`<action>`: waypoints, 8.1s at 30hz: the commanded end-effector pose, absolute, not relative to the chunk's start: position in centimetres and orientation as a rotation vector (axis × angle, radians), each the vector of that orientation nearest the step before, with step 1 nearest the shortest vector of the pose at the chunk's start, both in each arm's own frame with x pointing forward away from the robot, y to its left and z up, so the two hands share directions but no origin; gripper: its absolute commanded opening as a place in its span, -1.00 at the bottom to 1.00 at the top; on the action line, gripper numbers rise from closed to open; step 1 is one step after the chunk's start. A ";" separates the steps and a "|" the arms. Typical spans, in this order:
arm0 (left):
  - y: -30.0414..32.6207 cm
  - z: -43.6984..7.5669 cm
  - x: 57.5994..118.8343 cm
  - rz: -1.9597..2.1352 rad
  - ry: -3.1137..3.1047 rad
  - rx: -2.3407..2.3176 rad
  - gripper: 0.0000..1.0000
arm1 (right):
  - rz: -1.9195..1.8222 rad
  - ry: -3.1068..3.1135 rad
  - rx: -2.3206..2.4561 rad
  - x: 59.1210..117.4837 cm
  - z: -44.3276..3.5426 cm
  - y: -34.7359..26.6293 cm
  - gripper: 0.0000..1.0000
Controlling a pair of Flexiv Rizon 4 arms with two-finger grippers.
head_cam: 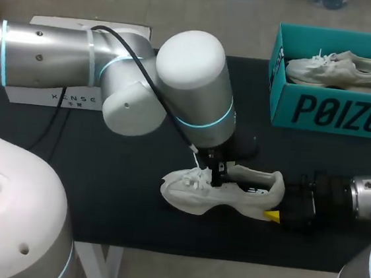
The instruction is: Take the shoe out of the shoebox, open the shoe tongue, remove and reinsert the insole, then place the shoe into the shoebox
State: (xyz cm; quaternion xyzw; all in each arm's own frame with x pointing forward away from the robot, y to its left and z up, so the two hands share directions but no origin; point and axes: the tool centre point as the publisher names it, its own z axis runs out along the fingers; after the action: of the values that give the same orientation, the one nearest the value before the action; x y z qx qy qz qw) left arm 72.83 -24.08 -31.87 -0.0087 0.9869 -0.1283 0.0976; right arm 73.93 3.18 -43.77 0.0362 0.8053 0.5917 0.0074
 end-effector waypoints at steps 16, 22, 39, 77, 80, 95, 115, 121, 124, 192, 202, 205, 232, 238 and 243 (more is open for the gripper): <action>-30.6 -34.9 72.5 -0.171 2.997 0.115 -1.00 | 1.845 2.519 0.115 73.8 -44.2 3.4 -1.00; -30.0 -36.6 71.9 -0.119 3.037 0.144 -1.00 | 1.845 2.519 0.115 73.8 -44.2 3.4 -1.00; -28.6 -37.4 71.6 -0.048 3.048 0.163 -0.62 | 1.845 2.519 0.115 73.8 -44.2 3.4 -1.00; -29.0 -45.2 71.1 0.078 3.048 0.267 -1.00 | 1.845 2.519 0.115 73.8 -44.2 3.4 -1.00; -28.6 -45.3 71.3 0.060 3.012 0.238 -1.00 | 1.845 2.519 0.115 73.8 -44.2 3.4 -1.00; -28.3 -41.7 72.8 -0.010 2.866 0.142 -1.00 | 1.845 2.519 0.115 73.8 -44.2 3.4 -1.00; -28.0 -36.3 72.7 -0.061 2.762 0.067 -1.00 | 1.845 2.519 0.115 73.8 -44.2 3.4 -1.00; -27.8 -34.7 72.7 -0.086 2.737 0.047 -1.00 | 1.845 2.519 0.115 73.8 -44.2 3.4 -1.00; -27.8 -34.1 72.8 -0.096 2.730 0.040 -1.00 | 1.845 2.519 0.115 73.8 -44.2 3.4 -1.00; -30.5 -38.7 73.5 -0.031 2.922 0.111 -0.46 | 1.845 2.519 0.115 73.8 -44.2 3.4 -1.00; -30.5 -44.0 72.4 0.089 3.010 0.193 -0.13 | 1.845 2.519 0.115 73.8 -44.2 3.4 -1.00; -30.1 -45.2 72.5 0.097 3.008 0.148 -1.00 | 1.845 2.519 0.115 73.8 -44.2 3.4 -1.00; -28.6 -37.0 73.7 -0.100 2.791 -0.005 -1.00 | 1.845 2.519 0.115 73.8 -44.2 3.4 -1.00; -28.4 -35.3 73.2 -0.123 2.767 -0.026 -1.00 | 1.845 2.519 0.115 73.8 -44.2 3.4 -1.00; -28.0 -34.1 73.1 -0.141 2.750 -0.042 -1.00 | 1.845 2.519 0.115 73.8 -44.2 3.4 -1.00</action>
State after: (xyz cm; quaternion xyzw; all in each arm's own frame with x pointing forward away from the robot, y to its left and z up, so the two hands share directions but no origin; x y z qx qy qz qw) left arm 73.43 -28.78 -35.02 -0.0146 0.9807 -0.0470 0.1891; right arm 74.01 3.17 -43.77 0.0366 0.8052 0.5919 0.0080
